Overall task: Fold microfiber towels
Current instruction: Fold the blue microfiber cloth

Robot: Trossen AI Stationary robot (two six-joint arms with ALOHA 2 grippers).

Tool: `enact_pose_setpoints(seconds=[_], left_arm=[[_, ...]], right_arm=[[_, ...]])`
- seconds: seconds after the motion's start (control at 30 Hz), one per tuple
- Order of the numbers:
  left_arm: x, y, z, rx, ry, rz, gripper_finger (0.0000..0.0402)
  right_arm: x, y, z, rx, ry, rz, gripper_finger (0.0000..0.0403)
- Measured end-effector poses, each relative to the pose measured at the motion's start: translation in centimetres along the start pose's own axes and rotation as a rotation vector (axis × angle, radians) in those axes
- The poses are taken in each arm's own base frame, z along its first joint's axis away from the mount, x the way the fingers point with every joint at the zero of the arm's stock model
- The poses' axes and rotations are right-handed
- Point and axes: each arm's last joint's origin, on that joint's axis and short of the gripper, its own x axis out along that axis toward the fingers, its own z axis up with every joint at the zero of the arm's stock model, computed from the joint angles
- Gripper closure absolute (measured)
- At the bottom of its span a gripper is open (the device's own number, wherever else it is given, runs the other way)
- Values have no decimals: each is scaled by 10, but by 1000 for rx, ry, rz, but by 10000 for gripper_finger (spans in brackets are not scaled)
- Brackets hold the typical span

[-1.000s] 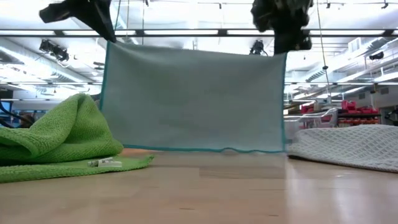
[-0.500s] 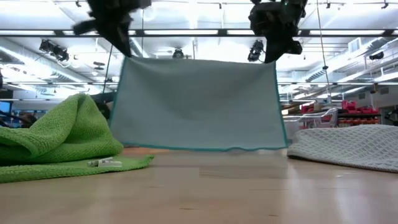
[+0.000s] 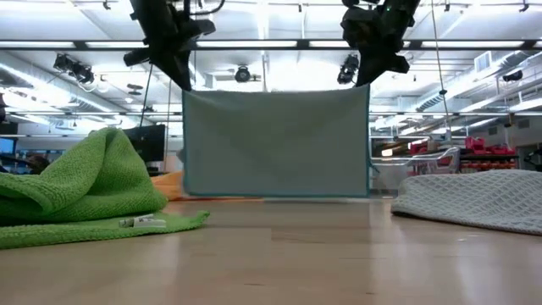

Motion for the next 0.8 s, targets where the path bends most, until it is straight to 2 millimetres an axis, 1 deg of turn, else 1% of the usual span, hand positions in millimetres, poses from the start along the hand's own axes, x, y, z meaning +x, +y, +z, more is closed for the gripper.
enact_pose_setpoints(seconds=[0.1, 0.23, 0.33, 0.5, 0.57, 0.7, 0.8], left_arm=[[3, 2, -1, 18, 68, -19, 401], [11, -8, -15, 88, 163, 4, 401], [20, -16, -26, 120, 218, -23, 401], [49, -17, -62, 95, 339, -106, 401], [57, -15, -77, 73, 378, -121, 401], [67, -17, -108, 42, 420, -154, 401], [68, -22, -130, 24, 456, -192, 401]], right_arm=[[1, 2, -4, -2, 30, -8, 403], [10, 17, -17, -22, 86, 24, 403], [19, 27, -31, -20, 130, 40, 403], [42, 41, -61, -17, 213, 81, 403], [50, 46, -71, -5, 226, 94, 403], [68, 54, -91, 36, 259, 164, 403], [82, 59, -110, 68, 290, 217, 403]])
